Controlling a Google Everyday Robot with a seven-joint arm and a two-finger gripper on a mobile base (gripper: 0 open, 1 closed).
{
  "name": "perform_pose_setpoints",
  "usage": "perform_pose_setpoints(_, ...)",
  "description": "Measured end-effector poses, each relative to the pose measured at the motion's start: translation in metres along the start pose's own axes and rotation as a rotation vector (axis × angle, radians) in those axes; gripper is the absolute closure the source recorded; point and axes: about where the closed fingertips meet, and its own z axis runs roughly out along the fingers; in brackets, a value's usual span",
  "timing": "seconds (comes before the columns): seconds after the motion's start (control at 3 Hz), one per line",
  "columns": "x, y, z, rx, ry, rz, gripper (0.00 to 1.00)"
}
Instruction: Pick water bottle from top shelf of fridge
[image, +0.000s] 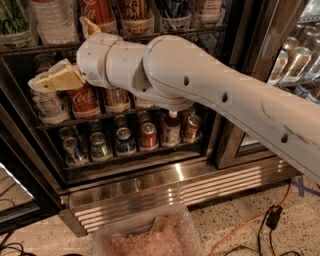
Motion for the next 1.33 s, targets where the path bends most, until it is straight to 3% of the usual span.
perform_pose_setpoints(0.33, -0.003, 0.01, 0.017, -0.056, -0.015, 0.006, 0.0)
perform_pose_setpoints(0.67, -0.005, 0.013, 0.019, -0.063, -0.017, 0.005, 0.0)
perform_pose_setpoints(1.33, 0.001, 0.007, 0.033, -0.013, -0.069, 0.02, 0.0)
